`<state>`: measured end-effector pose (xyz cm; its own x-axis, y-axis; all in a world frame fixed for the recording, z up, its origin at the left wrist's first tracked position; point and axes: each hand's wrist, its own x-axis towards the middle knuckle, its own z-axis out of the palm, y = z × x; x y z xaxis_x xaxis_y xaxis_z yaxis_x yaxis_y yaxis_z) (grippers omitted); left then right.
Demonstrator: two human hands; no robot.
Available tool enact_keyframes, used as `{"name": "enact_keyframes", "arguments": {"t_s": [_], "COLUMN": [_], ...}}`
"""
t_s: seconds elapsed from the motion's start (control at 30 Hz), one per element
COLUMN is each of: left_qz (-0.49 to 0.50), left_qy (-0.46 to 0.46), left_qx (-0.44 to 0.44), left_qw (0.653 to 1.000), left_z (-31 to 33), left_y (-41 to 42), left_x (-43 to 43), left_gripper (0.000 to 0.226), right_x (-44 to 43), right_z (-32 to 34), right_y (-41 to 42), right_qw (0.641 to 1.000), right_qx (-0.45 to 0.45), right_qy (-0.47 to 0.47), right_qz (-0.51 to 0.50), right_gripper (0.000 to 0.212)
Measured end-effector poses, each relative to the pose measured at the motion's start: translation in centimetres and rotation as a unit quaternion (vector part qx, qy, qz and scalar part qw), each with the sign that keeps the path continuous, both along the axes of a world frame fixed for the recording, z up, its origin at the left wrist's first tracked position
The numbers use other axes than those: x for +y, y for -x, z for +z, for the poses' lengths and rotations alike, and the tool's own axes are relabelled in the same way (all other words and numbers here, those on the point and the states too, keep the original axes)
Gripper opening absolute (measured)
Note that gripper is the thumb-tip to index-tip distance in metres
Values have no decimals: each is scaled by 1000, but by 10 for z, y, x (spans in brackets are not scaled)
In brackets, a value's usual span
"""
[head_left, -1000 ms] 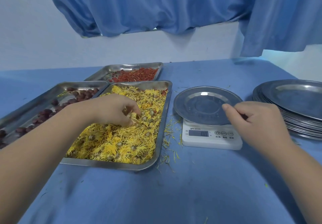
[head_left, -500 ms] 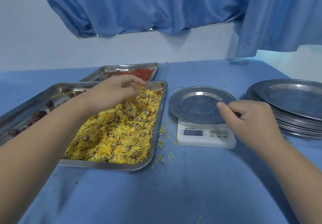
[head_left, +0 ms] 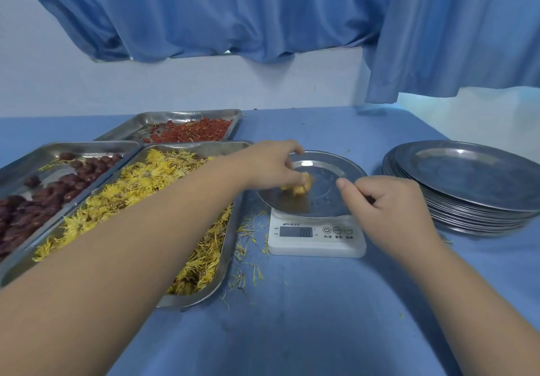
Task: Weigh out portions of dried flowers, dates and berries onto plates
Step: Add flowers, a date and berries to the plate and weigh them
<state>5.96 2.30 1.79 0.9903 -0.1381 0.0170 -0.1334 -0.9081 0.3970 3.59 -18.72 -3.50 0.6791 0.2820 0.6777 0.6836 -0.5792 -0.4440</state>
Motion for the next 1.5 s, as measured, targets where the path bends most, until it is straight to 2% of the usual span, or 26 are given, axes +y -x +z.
{"name": "enact_keyframes", "arguments": {"t_s": [0.1, 0.27, 0.37, 0.5, 0.6, 0.7, 0.77, 0.83, 0.87, 0.97, 1.07, 1.17, 1.3, 1.43, 1.5], "left_qz": [9, 3, 40, 119, 185, 255, 275, 318, 335, 340, 344, 355, 364, 370, 386], "left_qy": [9, 90, 105, 66, 12, -61, -99, -119, -131, -173, -149, -116, -52, -16, 15], "left_qx": [-25, -84, -111, -140, -142, -107, -41, 24, 44, 88, 78, 58, 54, 6, -56], "left_qw": [1000, 992, 987, 981, 972, 959, 955, 940, 932, 920, 924, 926, 928, 929, 920], "left_z": [0, 0, -2, -2, 3, 10, 9, 3, -2, -22, -32, -33, -38, -45, -46], "left_y": [4, 29, 47, 72, 86, 100, 111, 124, 129, 140, 145, 141, 140, 136, 135], "left_x": [9, 37, 67, 124, 178, 234, 267, 293, 303, 312, 312, 320, 320, 319, 316], "left_gripper": [55, 36, 24, 21, 22, 15, 31, 28, 26, 45, 47, 27, 20, 17, 12], "right_x": [4, 20, 29, 55, 80, 97, 99, 97, 96, 95, 96, 95, 92, 89, 88], "right_z": [0, -1, 1, 9, 12, 6, -1, -6, -8, -10, -12, -14, -12, -10, -9], "right_y": [5, 17, 24, 31, 34, 39, 42, 44, 44, 44, 45, 47, 48, 49, 48], "right_qw": [1000, 995, 991, 985, 989, 989, 985, 982, 981, 981, 982, 983, 985, 988, 988], "right_qx": [-19, -69, -108, -145, -100, -88, -99, -103, -104, -104, -94, -86, -75, -56, -47], "right_qy": [13, 39, 56, 77, 81, 91, 115, 129, 132, 129, 125, 125, 114, 99, 93], "right_qz": [19, 54, 56, 53, 77, 79, 83, 91, 93, 100, 103, 104, 104, 105, 110], "right_gripper": [56, 50, 47, 42, 43, 45, 45, 45, 46, 46, 46, 47, 46, 47, 48]}}
